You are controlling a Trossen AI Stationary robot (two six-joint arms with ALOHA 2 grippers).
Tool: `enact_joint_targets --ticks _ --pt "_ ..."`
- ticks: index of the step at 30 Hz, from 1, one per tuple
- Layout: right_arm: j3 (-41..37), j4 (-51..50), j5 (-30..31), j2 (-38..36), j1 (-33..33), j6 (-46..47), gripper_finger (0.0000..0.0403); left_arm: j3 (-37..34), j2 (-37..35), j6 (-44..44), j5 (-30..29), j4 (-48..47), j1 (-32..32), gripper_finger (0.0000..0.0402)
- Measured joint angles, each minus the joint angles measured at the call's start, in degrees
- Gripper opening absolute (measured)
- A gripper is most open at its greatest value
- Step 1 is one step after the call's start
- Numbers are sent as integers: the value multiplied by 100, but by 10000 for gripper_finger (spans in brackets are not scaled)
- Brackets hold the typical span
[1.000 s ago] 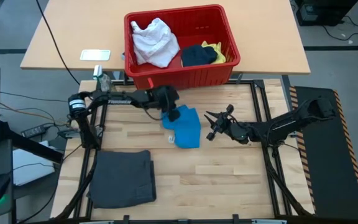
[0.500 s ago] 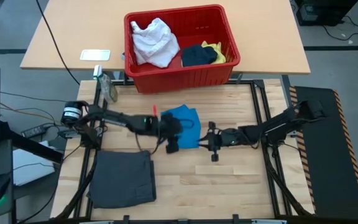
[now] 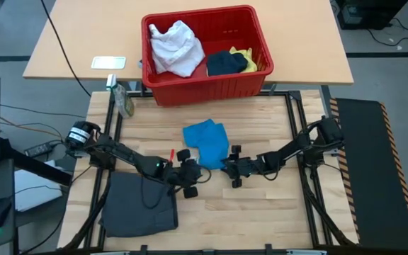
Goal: Fold laundry
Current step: Fold the light blue shorts
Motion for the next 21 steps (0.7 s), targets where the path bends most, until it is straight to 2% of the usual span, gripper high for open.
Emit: enact_joint_targets --ticks 4,9,10,12,17,21 --pt "17 -46 -114 80 -90 883 149 -3 0 -221 0 -148 -68 130" --pt "7 -365 -518 -215 -139 1434 28 9 -16 -873 59 -49 -68 130" --pt "-13 -457 -614 -328 -146 1486 18 21 -44 -883 172 -61 -68 130" --pt "-24 -548 -876 -590 -139 1743 20 96 -57 -824 395 -68 -69 130" --pt "-13 -53 -2103 -1377 -91 2326 13 361 -56 -782 447 0 -177 130" --pt "-18 -2 -2293 -1916 68 2503 10 669 -55 -494 449 -45 -370 130"
